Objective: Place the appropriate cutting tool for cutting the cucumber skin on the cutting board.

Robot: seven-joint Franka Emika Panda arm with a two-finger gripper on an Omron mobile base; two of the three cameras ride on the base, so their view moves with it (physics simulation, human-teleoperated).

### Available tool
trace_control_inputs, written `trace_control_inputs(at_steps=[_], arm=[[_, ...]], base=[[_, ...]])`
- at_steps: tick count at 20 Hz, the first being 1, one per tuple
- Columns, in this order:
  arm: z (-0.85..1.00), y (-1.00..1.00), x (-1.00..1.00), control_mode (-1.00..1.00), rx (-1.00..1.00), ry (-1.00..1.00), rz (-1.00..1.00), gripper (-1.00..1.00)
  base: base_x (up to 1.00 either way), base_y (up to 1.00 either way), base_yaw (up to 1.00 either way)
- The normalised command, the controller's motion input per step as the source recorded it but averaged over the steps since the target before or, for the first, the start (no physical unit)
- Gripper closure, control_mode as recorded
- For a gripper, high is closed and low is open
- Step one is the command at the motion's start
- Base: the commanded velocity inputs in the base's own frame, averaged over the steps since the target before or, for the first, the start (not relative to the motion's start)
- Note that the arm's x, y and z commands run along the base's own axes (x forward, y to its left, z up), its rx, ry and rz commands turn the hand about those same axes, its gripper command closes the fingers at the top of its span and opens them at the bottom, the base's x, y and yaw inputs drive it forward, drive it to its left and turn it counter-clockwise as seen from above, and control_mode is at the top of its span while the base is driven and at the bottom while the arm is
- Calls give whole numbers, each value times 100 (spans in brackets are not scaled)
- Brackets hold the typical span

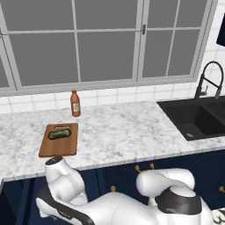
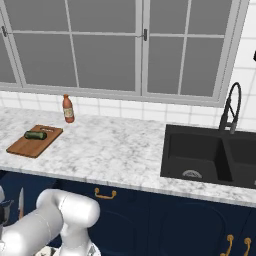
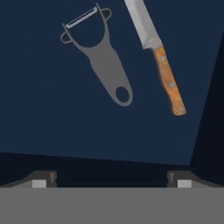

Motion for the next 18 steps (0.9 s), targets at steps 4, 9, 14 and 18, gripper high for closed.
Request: trace_control_inputs(at_steps=[4, 9, 14, 18], arm=[[-39, 6, 62, -100, 0, 6, 8, -100], [-49, 16, 43, -100, 0, 15, 12, -100], [-52, 30, 21, -100, 0, 6, 13, -100], [-34, 12, 29, -100, 0, 0, 8, -100]], base=[[0, 0, 0], [0, 0, 0], [0, 0, 0], [0, 0, 0]])
